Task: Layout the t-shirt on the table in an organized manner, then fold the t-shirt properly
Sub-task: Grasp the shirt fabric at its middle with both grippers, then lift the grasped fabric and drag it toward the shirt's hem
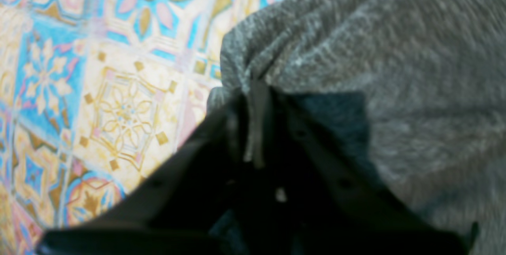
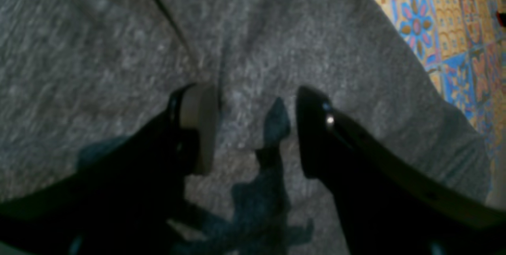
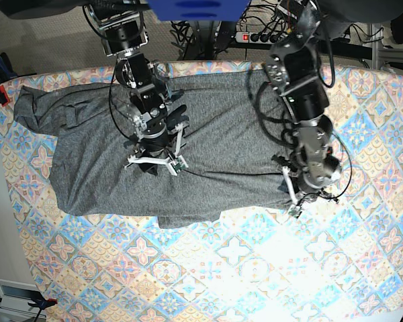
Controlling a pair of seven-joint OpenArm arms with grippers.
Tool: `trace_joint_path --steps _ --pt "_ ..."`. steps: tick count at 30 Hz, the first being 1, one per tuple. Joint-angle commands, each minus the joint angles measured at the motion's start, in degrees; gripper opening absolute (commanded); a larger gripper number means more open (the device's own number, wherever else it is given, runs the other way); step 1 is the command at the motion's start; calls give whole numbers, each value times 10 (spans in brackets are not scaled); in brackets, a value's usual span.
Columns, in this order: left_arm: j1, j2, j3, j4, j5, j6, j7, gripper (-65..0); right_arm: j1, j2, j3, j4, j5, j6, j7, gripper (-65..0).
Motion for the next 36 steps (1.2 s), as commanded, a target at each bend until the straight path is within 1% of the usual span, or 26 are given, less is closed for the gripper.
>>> trace_joint_path --steps 1,3,5,7,9,11,13,14,18,20,23,27,32,35,36 --pt "-5 3 2 -7 15 -6 24 -614 9 -1 1 11 -1 -7 8 -346" --pt "-5 8 3 17 13 -6 22 -615 9 -1 2 11 -1 -7 8 -346" --pt "-2 31 4 65 15 -6 21 -625 9 -1 10 12 -1 -8 8 -346" --pt "5 51 8 127 16 -6 21 -625 9 -1 33 21 -1 -8 8 -346" --pt "20 64 43 183 16 -6 22 -625 11 -2 65 43 -1 -8 9 -346" --pt "40 64 87 212 16 -6 25 -625 10 -2 92 62 -1 -8 9 -346" --pt "70 63 130 227 17 -6 25 -625 10 -2 105 84 -1 -8 9 -346" --pt "89 62 147 239 18 -6 25 -625 10 -2 102 94 -1 -8 9 -346" --pt "173 39 212 288 25 -6 21 -625 14 -2 87 105 0 -8 9 -346" --pt "208 21 231 317 22 -6 21 -625 14 -2 86 105 0 -8 9 -346" --pt "239 7 232 343 22 -6 21 -625 14 -3 86 105 0 -8 9 -346" --pt "280 -23 232 372 22 -6 21 -626 14 -4 86 105 0 -8 12 -346" --pt "347 -53 232 428 21 -6 20 -626 14 -4 84 105 0 -4 57 -346" --pt "352 -58 224 433 21 -6 20 -626 14 -4 45 105 0 -3 67 -346" --pt "351 -57 209 432 20 -6 20 -626 14 -3 24 104 1 -3 68 -346"
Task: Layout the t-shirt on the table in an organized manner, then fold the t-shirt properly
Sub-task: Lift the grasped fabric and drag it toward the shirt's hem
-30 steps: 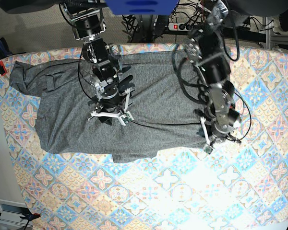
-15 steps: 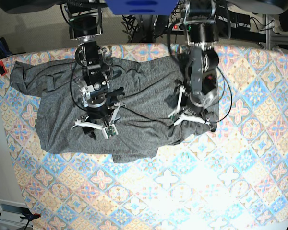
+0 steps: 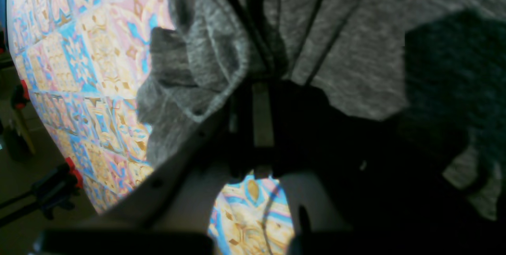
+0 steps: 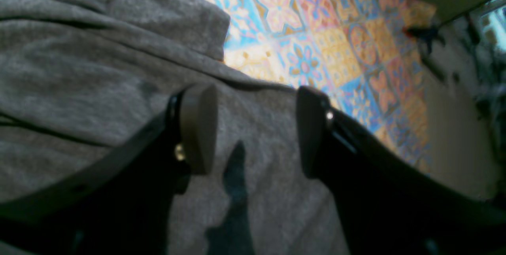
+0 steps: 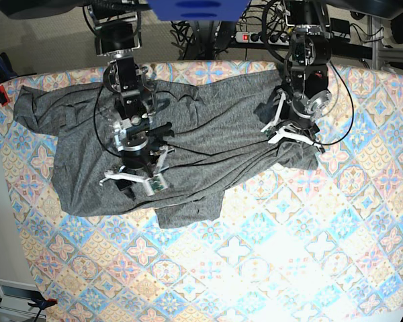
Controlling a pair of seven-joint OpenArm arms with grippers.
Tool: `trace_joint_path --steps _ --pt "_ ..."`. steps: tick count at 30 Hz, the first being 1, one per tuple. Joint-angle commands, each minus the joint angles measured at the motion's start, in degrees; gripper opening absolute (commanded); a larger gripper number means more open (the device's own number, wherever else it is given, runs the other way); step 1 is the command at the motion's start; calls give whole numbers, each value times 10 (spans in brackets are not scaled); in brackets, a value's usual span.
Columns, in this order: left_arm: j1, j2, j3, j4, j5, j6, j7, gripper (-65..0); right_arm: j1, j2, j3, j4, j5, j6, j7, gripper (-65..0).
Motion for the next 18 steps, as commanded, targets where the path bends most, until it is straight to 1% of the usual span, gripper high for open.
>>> trace_joint_path --steps 1,4,7,9,12,15,18 --pt "-7 0 -18 11 -6 9 1 -626 9 -6 -27 10 2 2 21 -346" --pt "-25 0 -33 9 -32 9 5 -626 9 -6 -91 -20 3 2 21 -346" --pt "-27 0 -34 -1 -33 9 6 -626 9 -6 -128 -76 3 2 22 -346" --pt "-26 0 -34 -3 -33 9 6 -626 19 -7 -130 -102 3 2 23 -346" --pt "-23 0 -34 -2 -33 9 6 -626 70 -7 -132 -128 3 2 41 -346" --pt "-23 0 -34 0 -33 9 6 -626 111 -7 -132 -155 3 2 45 -346" --pt "-26 -1 -34 0 -33 9 6 -625 134 -7 -131 -176 3 2 45 -346"
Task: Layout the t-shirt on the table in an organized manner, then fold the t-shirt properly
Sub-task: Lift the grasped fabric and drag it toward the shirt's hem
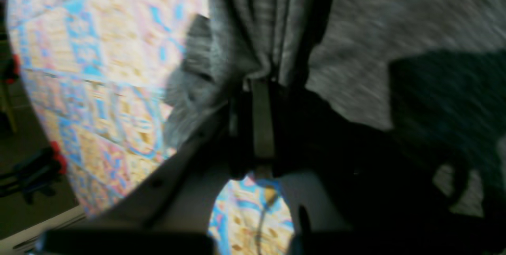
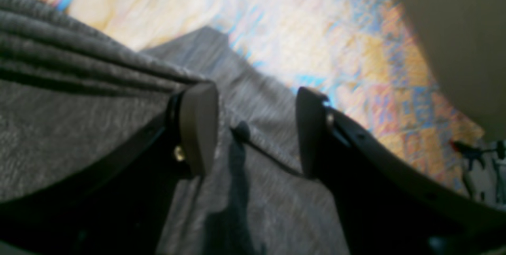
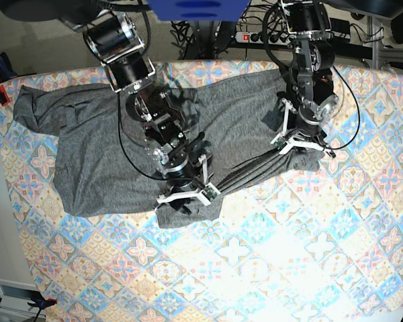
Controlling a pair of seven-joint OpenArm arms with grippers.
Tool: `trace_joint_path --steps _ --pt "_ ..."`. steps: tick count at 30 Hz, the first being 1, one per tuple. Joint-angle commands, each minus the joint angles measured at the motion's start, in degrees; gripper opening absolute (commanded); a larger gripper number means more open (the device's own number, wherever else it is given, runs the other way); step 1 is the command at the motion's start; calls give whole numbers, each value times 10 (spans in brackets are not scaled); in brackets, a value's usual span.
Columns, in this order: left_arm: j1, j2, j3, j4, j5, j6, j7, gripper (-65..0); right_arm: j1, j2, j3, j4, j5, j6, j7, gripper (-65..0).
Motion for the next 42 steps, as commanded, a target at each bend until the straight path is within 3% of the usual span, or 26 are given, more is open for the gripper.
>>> trace_joint_path --steps 1,13,17,22,29,37,42 --pt "-4 -4 -6 11 3 5 0 -625 4 0 0 1 0 -4 6 -346" --pt "-5 -4 -13 48 3 5 0 -495 2 0 0 23 -2 -4 1 -346" --pt "-8 -4 -13 48 3 5 -3 -492 -1 7 1 86 -3 -4 -1 -346" --pt "-44 -1 -34 50 2 5 0 -492 -46 23 2 136 -3 -4 -45 -346" --pt "-82 37 -76 116 3 5 0 -496 -76 23 3 160 -3 -4 -56 -346" --pt "4 57 19 176 3 5 1 -535 -77 23 3 160 -3 -4 -56 -346" --pt "74 82 32 176 3 5 1 -548 -77 23 3 160 -3 -4 -56 -346"
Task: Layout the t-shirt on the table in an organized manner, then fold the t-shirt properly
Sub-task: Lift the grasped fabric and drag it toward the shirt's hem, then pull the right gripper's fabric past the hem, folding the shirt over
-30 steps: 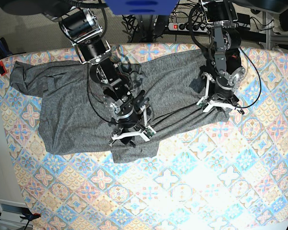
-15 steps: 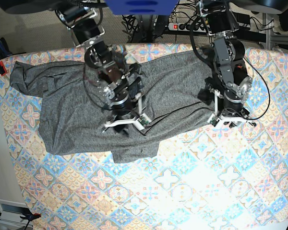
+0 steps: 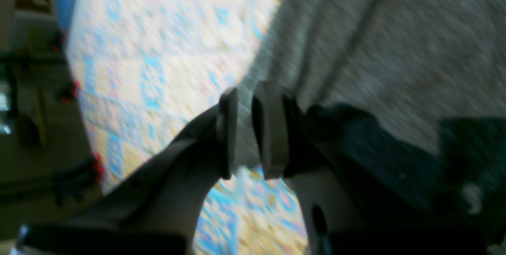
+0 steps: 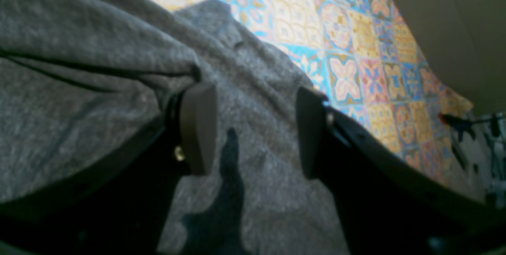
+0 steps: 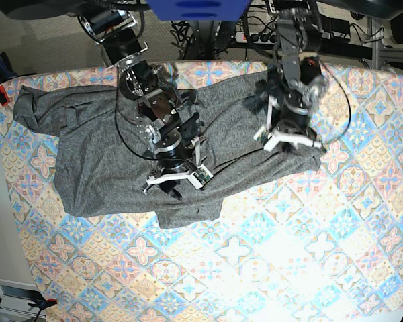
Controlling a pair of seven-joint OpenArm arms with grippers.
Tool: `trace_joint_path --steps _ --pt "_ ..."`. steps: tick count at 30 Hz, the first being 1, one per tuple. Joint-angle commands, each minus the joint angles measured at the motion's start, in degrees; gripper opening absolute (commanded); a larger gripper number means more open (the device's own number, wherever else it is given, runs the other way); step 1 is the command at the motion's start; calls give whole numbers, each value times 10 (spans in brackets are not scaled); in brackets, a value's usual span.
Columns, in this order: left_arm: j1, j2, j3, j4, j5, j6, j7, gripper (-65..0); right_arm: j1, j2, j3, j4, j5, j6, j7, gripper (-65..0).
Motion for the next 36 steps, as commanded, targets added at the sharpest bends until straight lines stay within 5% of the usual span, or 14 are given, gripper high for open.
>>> trace_joint_path --steps 1,16,28,36 --pt "15 1 0 10 -1 5 -7 -546 12 -3 1 11 0 -8 13 -346" --pt "30 -2 -30 -118 1 5 -8 -550 82 -6 -1 -77 0 -8 48 -346" --pt "98 -94 -41 -157 33 5 -7 -551 145 -15 0 -219 0 -8 122 -346" --pt "95 -95 -81 -113 32 5 -8 -551 189 -40 1 -283 1 -8 151 -346"
